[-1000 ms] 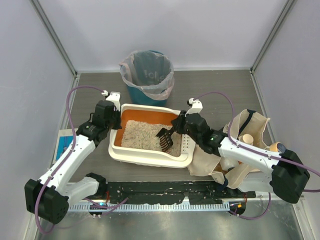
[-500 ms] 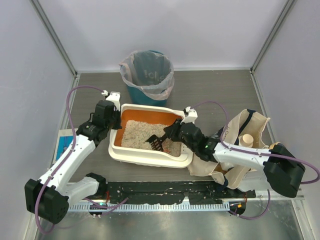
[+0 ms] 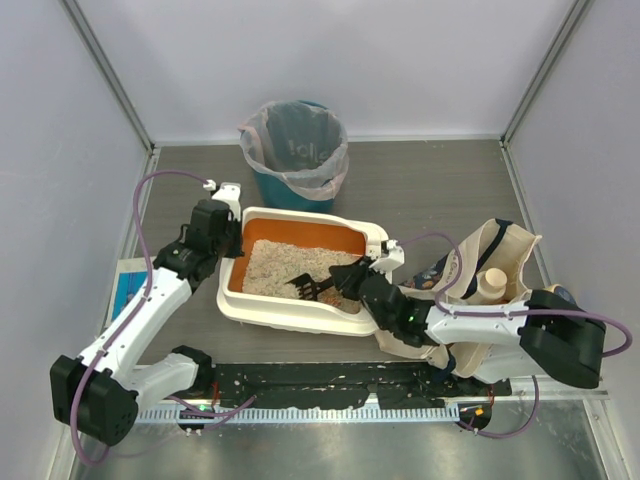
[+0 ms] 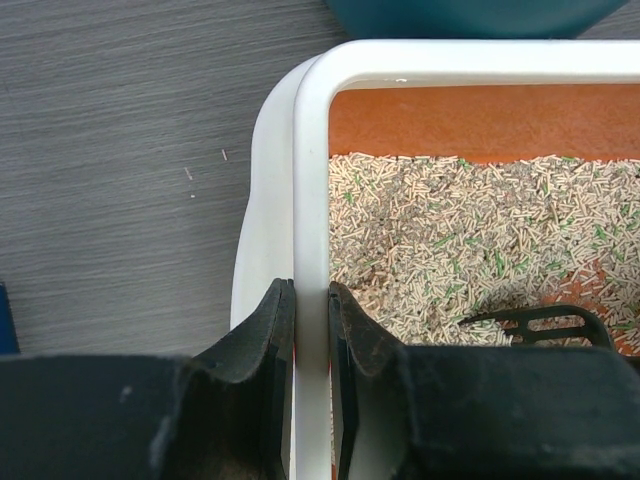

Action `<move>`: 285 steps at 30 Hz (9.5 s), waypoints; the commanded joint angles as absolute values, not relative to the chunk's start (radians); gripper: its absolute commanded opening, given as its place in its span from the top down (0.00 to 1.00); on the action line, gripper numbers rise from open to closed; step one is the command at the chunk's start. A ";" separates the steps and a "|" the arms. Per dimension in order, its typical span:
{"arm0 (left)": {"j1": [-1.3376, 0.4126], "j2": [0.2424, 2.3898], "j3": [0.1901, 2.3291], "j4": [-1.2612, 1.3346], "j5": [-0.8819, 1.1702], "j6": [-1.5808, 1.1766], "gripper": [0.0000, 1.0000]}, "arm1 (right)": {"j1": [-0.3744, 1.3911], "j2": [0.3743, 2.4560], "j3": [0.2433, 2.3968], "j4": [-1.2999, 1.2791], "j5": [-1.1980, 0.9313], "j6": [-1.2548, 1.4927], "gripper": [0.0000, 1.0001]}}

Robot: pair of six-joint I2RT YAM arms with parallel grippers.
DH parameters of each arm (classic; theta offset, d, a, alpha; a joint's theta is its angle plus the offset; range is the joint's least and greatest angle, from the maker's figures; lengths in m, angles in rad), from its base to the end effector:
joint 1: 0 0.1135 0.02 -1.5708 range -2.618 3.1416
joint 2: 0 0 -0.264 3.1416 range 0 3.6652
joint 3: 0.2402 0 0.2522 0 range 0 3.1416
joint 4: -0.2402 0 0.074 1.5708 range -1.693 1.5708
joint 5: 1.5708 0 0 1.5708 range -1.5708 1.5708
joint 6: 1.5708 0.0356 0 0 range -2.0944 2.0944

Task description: Clean the litter box

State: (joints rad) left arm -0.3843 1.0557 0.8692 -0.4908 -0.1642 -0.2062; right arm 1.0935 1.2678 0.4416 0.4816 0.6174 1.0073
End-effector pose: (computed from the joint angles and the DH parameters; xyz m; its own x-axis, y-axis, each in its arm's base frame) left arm 0.2125 -0.0796 0.2884 -0.6202 0.0330 -0.7837 0.1275 0.9901 -0.0593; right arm 0.1324 0.2111 0.1912 -0.4836 0.5655 -0.6681 -0.1220 0.7123 0.6912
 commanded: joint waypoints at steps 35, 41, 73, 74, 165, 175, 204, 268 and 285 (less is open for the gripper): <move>-0.454 1.089 0.874 -0.485 -0.132 -0.230 1.00 | 1.092 1.654 0.431 0.960 0.465 1.086 0.99; -0.454 1.060 0.870 -0.476 -0.153 -0.222 1.00 | 1.074 1.433 0.335 0.884 0.560 1.132 0.99; -0.456 1.048 0.864 -0.469 -0.153 -0.212 1.00 | 1.000 0.773 0.187 0.726 0.776 1.192 0.99; -0.454 1.049 0.864 -0.469 -0.155 -0.210 1.00 | 1.000 0.761 0.186 0.713 0.778 1.190 0.99; -0.469 1.043 0.862 -0.471 -0.129 -0.198 1.00 | 0.842 0.770 0.180 0.778 0.610 1.233 0.99; -0.469 1.042 0.859 -0.469 -0.135 -0.196 1.00 | 0.839 0.793 0.233 0.670 0.571 1.170 0.99; -0.471 1.045 0.858 -0.468 -0.135 -0.193 1.00 | 0.816 0.836 0.266 0.631 0.490 1.169 0.99; -0.482 1.037 0.864 -0.474 -0.140 -0.189 1.00 | 0.664 0.743 0.327 0.647 0.429 1.264 0.99; -0.482 1.022 0.867 -0.476 -0.133 -0.190 1.00 | 0.543 0.928 0.647 0.672 0.218 1.137 0.99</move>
State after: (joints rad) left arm -0.4519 1.0531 0.8665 -0.4797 -0.2207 -0.1932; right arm 0.5816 0.8692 0.5457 0.5823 0.3202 1.1503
